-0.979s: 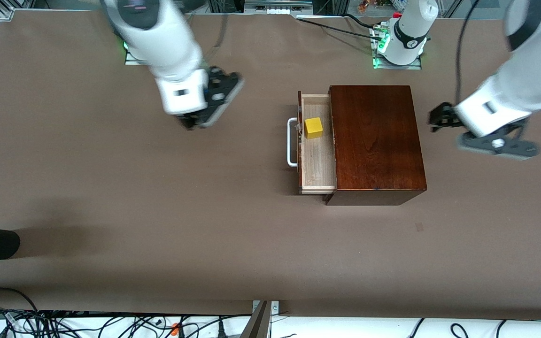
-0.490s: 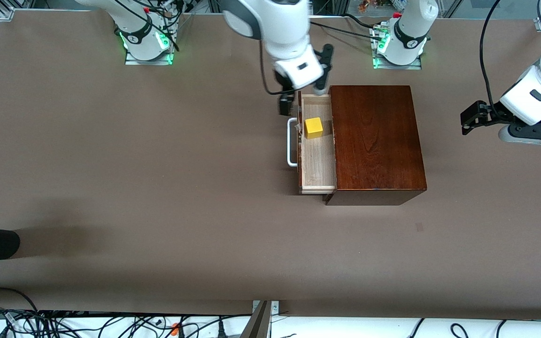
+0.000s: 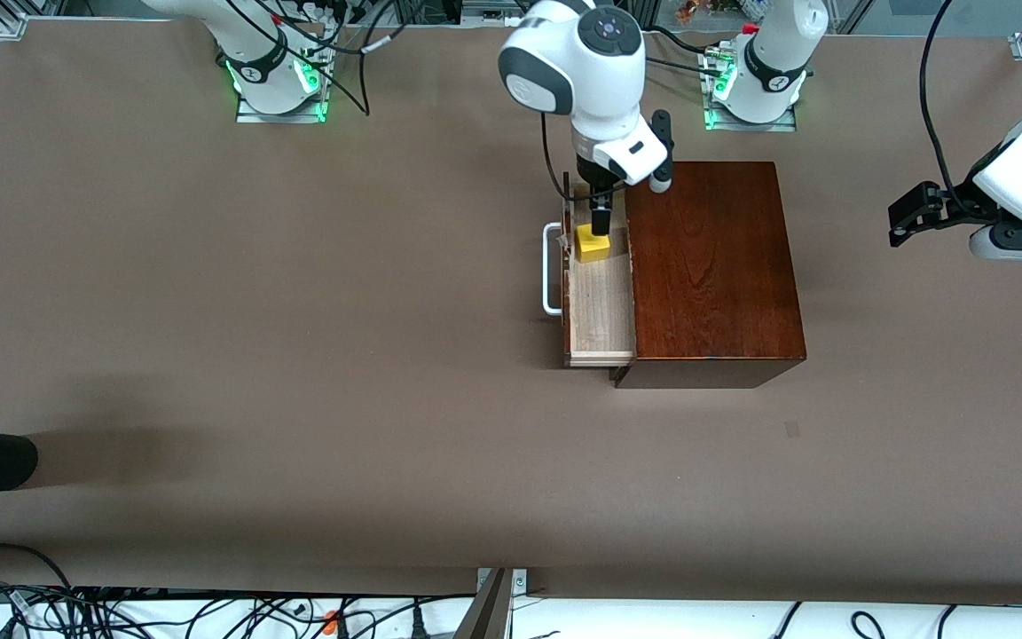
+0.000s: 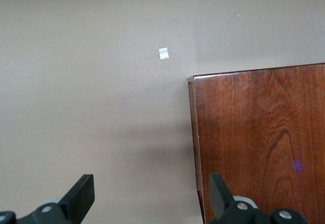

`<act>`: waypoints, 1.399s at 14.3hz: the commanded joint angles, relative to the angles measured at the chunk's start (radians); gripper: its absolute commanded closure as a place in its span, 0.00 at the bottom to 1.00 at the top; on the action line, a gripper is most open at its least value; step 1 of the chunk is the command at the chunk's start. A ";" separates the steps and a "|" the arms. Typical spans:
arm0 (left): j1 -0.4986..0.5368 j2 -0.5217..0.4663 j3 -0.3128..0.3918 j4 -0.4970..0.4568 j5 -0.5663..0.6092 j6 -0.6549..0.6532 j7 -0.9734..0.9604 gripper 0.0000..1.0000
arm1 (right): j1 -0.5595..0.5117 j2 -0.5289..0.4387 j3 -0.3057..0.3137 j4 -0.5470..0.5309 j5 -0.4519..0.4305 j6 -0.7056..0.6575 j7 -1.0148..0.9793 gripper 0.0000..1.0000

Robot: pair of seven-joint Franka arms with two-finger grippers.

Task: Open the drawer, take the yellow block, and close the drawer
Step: 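Lower the right gripper into the drawer and grasp the yellow cube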

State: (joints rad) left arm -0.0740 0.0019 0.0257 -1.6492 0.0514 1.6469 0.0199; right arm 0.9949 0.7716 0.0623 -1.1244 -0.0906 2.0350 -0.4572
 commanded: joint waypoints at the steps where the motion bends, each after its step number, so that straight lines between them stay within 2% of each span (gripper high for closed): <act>1: 0.003 -0.046 -0.001 -0.060 -0.030 0.024 0.018 0.00 | 0.008 0.040 -0.009 0.075 -0.012 -0.019 -0.057 0.00; 5: 0.008 -0.060 -0.001 -0.075 -0.030 0.037 0.020 0.00 | -0.002 0.051 -0.010 0.074 -0.008 -0.027 -0.101 0.00; 9: 0.016 -0.105 -0.001 -0.150 -0.030 0.091 0.018 0.00 | -0.004 0.067 -0.010 0.072 -0.006 -0.027 -0.106 0.00; 16: 0.014 -0.088 -0.012 -0.133 -0.030 0.068 0.015 0.00 | -0.018 0.087 -0.012 0.071 -0.004 -0.019 -0.124 0.00; 19: 0.014 -0.056 -0.010 -0.074 -0.031 0.015 0.014 0.00 | -0.019 0.091 -0.012 0.071 -0.004 -0.016 -0.124 0.00; 20: 0.014 -0.050 -0.012 -0.070 -0.031 0.013 0.015 0.00 | -0.019 0.089 -0.012 0.071 -0.004 -0.016 -0.126 0.07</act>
State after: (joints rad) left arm -0.0701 -0.0670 0.0211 -1.7582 0.0511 1.6950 0.0199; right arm 0.9798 0.8436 0.0470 -1.0905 -0.0926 2.0278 -0.5644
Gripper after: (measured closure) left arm 0.000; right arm 0.000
